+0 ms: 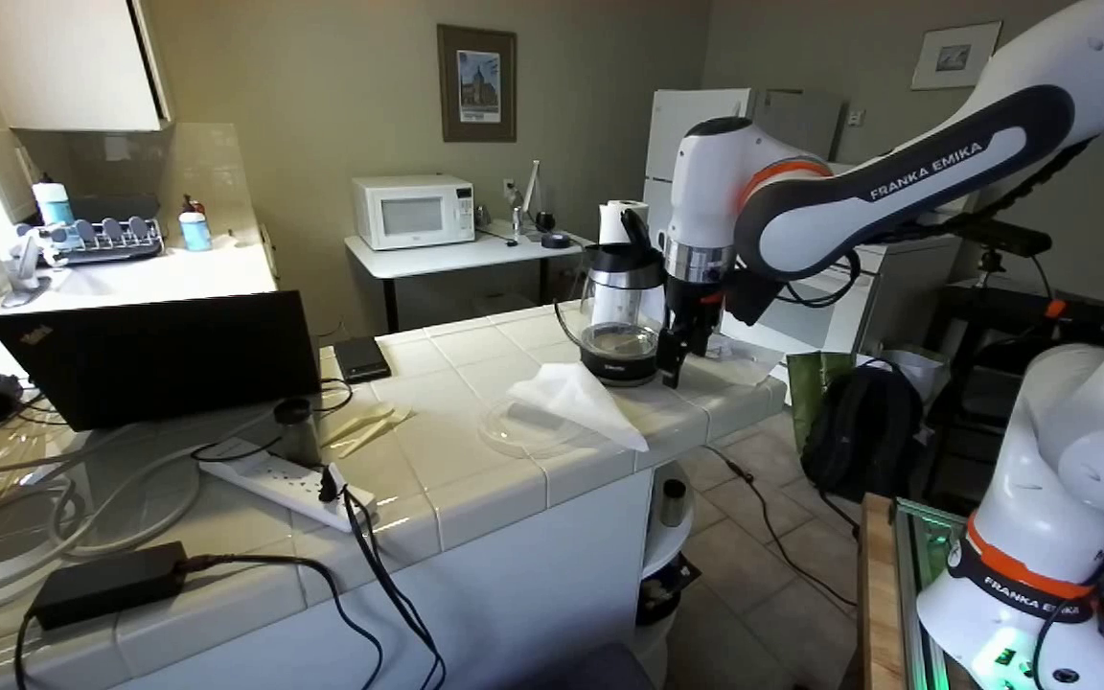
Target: Move the plastic fork to the right
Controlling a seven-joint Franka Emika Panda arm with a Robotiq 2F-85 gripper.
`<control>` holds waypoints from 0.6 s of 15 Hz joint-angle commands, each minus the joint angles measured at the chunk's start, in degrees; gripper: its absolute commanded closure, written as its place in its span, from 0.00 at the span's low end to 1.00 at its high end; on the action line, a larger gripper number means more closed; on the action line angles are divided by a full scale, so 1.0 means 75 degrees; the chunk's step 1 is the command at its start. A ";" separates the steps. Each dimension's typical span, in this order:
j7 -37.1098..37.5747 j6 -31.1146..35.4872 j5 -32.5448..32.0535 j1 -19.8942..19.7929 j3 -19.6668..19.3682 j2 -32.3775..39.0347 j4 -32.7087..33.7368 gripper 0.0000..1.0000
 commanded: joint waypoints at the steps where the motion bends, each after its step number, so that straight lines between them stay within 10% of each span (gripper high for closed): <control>1: -0.0246 0.0045 0.0209 0.0480 -0.0015 0.0189 0.0495 0.00; 9: -0.2305 0.0654 0.0412 0.1617 0.0263 0.1905 0.2898 0.00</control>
